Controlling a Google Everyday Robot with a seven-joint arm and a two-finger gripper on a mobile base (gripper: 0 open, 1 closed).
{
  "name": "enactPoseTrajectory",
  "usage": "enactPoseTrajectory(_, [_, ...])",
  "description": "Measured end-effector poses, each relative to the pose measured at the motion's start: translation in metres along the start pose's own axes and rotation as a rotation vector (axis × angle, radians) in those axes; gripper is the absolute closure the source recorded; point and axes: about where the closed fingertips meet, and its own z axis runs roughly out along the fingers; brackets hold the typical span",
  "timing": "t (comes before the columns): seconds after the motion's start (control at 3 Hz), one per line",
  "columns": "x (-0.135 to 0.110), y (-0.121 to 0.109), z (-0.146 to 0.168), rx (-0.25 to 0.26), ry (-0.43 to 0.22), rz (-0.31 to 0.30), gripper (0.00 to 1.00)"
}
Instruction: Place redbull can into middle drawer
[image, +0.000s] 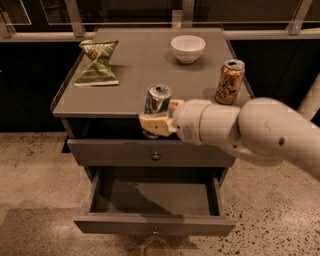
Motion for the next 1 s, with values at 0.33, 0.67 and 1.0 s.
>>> enactPoseTrajectory(0.33, [0.036,0.000,-0.035,0.106,-0.015,0.109,1.00])
enactPoseTrajectory(0.67, [0.036,0.001,-0.034,0.105,-0.014,0.108,1.00])
enactPoseTrajectory(1.0, [0.078,-0.005,-0.033,0.157,-0.002,0.185,1.00])
